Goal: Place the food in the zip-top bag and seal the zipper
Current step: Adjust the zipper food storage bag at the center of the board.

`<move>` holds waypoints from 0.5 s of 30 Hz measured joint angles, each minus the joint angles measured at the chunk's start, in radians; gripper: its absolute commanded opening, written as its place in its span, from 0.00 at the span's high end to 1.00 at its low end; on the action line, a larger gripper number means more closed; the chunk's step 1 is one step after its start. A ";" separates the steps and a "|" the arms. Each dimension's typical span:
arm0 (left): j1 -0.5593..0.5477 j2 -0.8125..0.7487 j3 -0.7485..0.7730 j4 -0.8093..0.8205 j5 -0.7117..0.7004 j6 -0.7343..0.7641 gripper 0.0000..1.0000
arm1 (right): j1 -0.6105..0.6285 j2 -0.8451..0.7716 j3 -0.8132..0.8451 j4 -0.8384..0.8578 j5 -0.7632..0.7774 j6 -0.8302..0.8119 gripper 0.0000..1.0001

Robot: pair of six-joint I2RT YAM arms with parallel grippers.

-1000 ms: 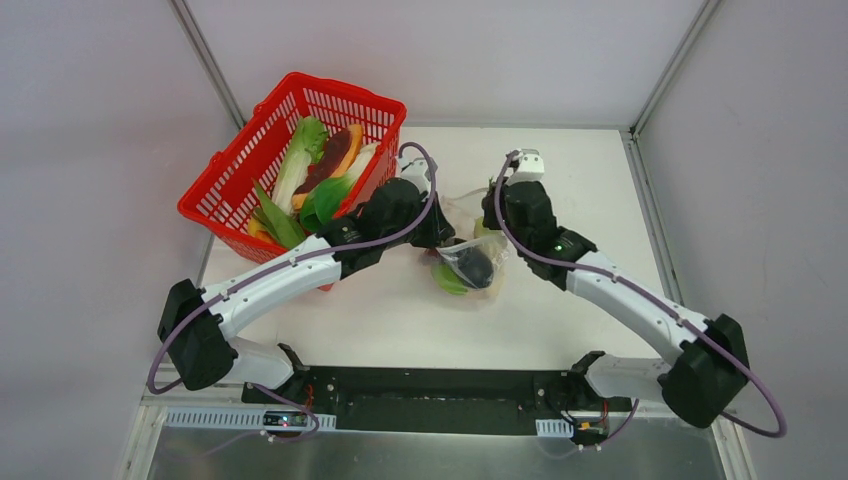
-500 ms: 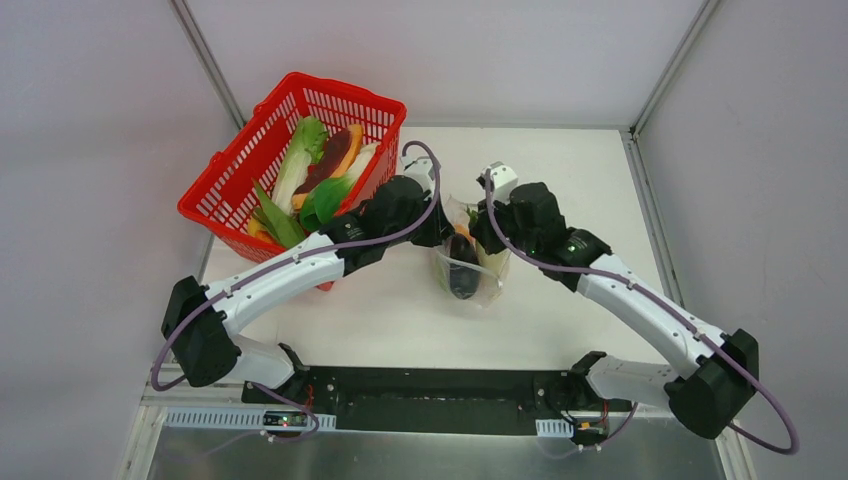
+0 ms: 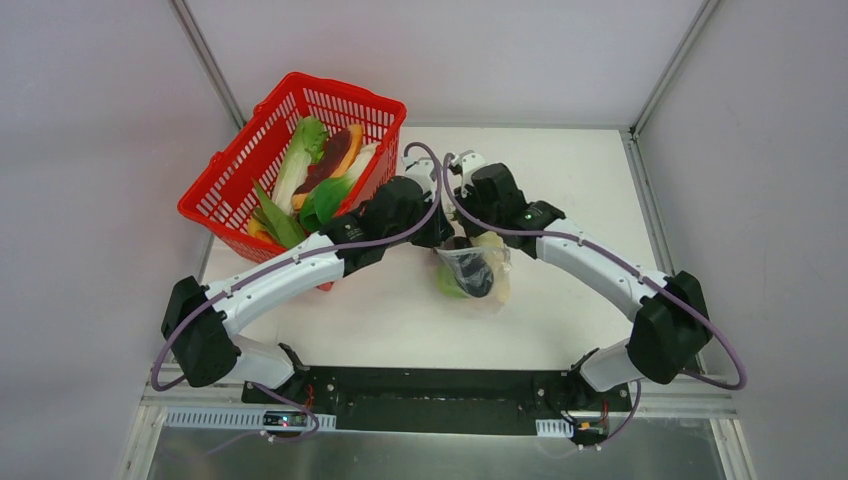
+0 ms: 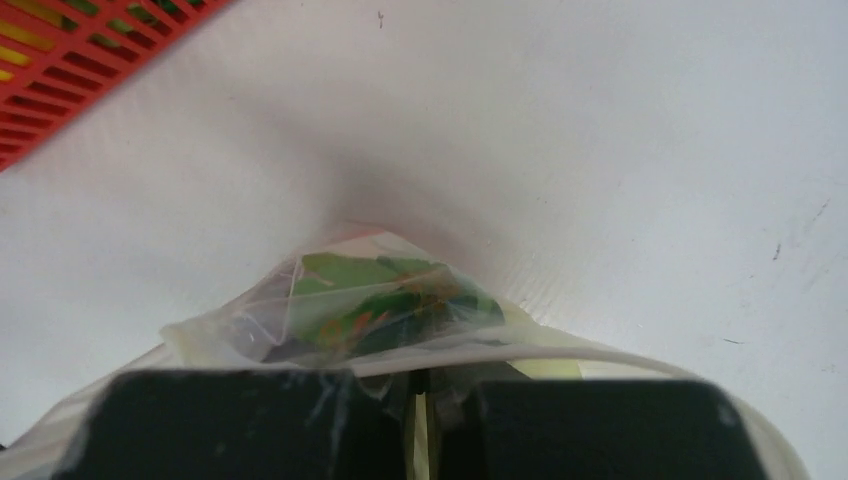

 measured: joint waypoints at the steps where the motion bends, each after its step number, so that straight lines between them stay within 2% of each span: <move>1: 0.000 0.000 -0.002 0.002 0.000 0.000 1.00 | 0.001 0.011 0.004 -0.004 -0.002 -0.002 0.95; 5: -0.001 -0.005 -0.008 0.001 0.001 0.008 1.00 | 0.019 0.027 0.004 -0.039 -0.012 -0.015 0.89; 12: -0.001 -0.019 -0.012 -0.013 -0.009 0.011 1.00 | 0.031 0.007 0.004 -0.129 -0.063 -0.006 0.43; 15: -0.001 -0.032 -0.023 -0.011 -0.026 0.011 1.00 | 0.032 -0.050 0.004 -0.153 -0.065 0.013 0.33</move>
